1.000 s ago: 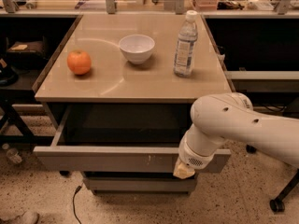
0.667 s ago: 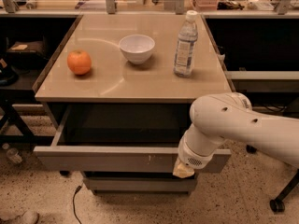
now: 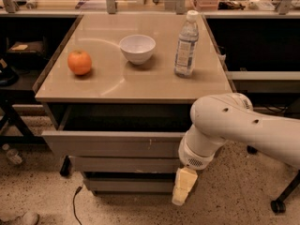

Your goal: Close top drawer

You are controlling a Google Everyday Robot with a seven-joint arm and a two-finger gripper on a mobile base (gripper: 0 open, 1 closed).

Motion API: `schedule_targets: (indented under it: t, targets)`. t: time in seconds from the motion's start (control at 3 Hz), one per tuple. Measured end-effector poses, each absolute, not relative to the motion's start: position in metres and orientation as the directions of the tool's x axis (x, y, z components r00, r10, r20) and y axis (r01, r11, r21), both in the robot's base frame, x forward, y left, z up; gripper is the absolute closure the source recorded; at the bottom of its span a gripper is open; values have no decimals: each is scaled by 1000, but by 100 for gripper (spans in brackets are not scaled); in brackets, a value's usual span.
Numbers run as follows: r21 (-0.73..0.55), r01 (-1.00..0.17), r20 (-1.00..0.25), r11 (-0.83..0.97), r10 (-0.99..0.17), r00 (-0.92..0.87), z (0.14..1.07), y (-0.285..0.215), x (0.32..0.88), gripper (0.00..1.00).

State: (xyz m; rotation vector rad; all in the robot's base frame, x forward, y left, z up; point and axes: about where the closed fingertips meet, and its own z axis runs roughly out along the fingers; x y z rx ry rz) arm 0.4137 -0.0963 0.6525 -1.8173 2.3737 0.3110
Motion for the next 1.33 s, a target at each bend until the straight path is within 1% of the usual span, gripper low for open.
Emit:
schedule_targets:
  t: [0.33,0.67,1.33]
  targets:
    - [81,-965,-232,251,-937,-263,653,-96,414,0]
    - [81,-965,-232,251,-937,-263,653,-96,414,18]
    - [81,-965,-232,251,-937,-263,653,-96,414,65]
